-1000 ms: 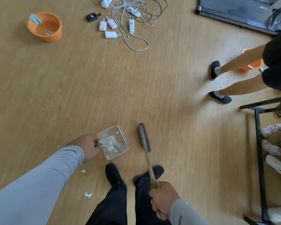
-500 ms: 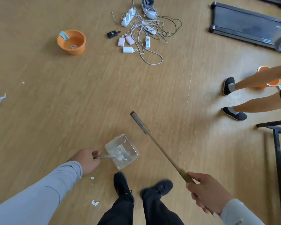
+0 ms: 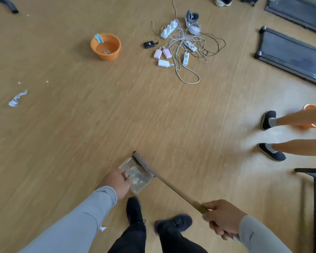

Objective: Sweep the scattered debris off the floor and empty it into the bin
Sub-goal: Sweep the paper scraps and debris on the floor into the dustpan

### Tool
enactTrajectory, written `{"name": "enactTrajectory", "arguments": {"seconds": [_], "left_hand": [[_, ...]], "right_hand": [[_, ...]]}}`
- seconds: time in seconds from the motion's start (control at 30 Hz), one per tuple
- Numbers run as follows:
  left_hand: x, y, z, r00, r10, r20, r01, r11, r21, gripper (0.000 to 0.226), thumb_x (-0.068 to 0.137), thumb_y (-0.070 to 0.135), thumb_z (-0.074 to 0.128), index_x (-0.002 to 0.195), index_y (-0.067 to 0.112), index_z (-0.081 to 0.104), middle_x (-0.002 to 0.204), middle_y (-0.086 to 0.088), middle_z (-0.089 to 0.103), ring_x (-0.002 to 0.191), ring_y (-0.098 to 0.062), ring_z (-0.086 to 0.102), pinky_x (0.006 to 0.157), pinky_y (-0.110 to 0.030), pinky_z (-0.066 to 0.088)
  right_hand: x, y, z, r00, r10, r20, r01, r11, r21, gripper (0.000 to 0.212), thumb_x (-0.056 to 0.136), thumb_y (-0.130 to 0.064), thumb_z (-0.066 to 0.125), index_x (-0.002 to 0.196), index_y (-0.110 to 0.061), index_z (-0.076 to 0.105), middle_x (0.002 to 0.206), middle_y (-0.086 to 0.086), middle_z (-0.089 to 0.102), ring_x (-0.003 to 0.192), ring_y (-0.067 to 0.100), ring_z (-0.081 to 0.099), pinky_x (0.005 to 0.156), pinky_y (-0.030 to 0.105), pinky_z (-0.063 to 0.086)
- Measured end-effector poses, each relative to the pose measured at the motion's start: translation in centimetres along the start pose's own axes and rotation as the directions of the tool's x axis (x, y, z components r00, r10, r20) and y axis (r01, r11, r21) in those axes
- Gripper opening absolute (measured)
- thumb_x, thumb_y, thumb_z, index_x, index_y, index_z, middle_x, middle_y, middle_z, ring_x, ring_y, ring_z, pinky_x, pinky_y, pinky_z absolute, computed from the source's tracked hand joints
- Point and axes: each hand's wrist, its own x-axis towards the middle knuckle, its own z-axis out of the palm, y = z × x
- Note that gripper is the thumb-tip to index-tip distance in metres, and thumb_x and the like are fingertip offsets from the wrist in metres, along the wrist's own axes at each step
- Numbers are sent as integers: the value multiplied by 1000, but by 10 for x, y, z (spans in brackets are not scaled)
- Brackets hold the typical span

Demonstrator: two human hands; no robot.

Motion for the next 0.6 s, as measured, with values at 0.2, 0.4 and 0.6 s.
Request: {"name": "enactTrajectory", "arguments": {"seconds": [0.2,0.4,0.6], "left_hand": [[-14,-29,-15,999,-25,34,28,996,-89,10,94,25,56,101,29,62,89,8,66,73,-17,63,63,-29,51],[-16,-54,-35,990,-117,-80,105,985,-135,9,93,27,58,98,26,65,83,6,66,74,-16,63,67,-28,46],[-5,-61,-36,956,-263,-132,240,956,-168,15,92,33,61,102,23,64,92,2,66,79,-19,61,70,-29,47]], "right_hand": [[-53,-10,-35,989,-98,-112,100,995,13,37,92,-12,62,126,-27,60,66,14,59,44,18,41,42,23,31],[-4,-80,-32,920,-254,-300,190,956,-225,47,99,-20,51,144,-30,50,60,-3,55,43,13,42,40,21,33],[68,-174,-36,888,-365,-278,193,847,-495,48,94,-15,42,140,-23,53,77,2,59,54,20,51,45,23,41]]}}
